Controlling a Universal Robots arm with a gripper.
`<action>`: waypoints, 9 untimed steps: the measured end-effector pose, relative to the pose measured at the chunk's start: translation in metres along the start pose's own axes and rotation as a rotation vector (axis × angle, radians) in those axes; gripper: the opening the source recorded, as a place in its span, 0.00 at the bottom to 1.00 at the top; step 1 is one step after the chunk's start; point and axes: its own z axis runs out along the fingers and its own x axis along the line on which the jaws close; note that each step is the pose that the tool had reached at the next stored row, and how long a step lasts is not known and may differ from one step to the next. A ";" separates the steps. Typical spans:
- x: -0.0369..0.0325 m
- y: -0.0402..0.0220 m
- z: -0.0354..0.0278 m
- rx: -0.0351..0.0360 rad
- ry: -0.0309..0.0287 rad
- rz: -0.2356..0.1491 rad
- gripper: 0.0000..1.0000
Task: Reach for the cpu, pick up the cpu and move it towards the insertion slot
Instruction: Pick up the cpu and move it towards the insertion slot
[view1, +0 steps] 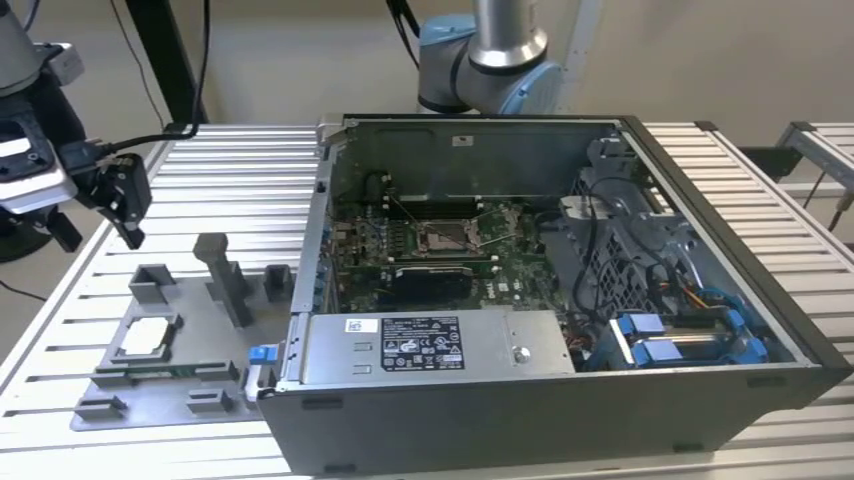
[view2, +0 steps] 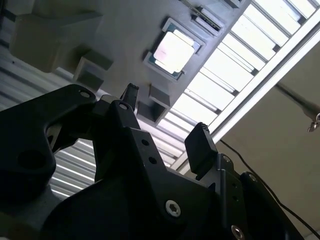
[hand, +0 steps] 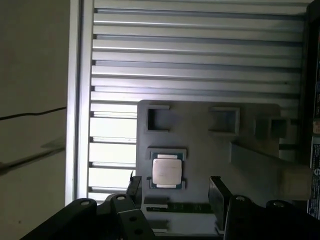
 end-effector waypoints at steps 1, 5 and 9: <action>0.0000 -0.0001 0.0010 0.0000 -0.0001 0.000 1.00; 0.0000 -0.0002 0.0047 0.0000 0.0000 0.000 1.00; 0.0001 -0.0003 0.0081 0.0000 -0.0001 0.000 1.00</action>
